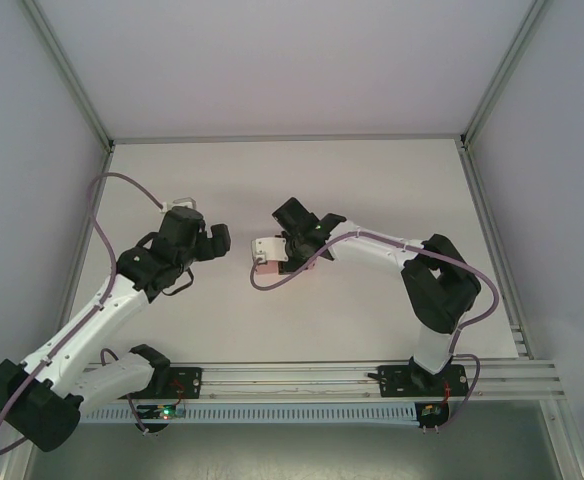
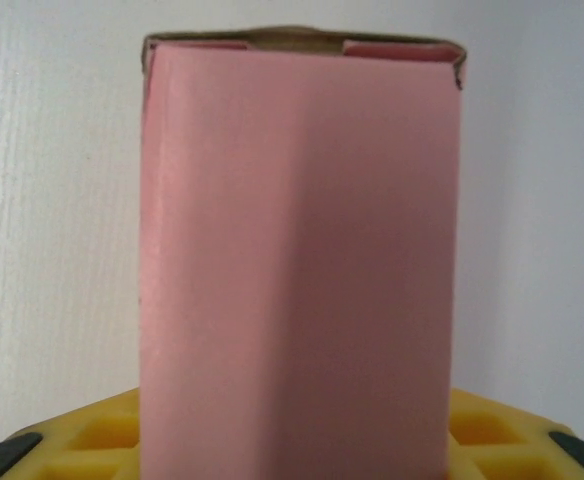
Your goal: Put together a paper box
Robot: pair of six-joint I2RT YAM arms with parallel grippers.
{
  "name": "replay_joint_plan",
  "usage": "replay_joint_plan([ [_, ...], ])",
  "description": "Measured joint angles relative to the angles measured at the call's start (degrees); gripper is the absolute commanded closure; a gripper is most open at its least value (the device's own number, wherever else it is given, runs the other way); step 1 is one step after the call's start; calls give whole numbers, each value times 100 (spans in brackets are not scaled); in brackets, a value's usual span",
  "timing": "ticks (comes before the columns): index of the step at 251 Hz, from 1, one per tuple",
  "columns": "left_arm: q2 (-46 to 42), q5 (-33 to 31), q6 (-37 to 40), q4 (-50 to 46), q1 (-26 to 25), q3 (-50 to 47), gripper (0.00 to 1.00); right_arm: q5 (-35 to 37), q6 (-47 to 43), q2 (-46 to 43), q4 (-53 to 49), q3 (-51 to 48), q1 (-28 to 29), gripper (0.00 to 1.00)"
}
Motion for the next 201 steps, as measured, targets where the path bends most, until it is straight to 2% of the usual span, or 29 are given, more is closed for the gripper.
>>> replay_joint_plan([
  [60,-256,0,-2,-22,0,-66,0,507,-13,-188,120,-74,111,65],
  [107,-463,2,-7,-22,0,-210,0,1386,-120,-841,1333,-837,313,66],
  [121,-476,2,-7,-22,0,-247,0,1598,-254,-922,1803,-1110,339,59],
  [140,-476,4,-7,-22,0,-278,0,1880,-448,-890,2439,-1447,363,67],
  [201,-479,4,-9,-22,0,-313,0,2522,-1025,-186,3460,-1709,479,65],
])
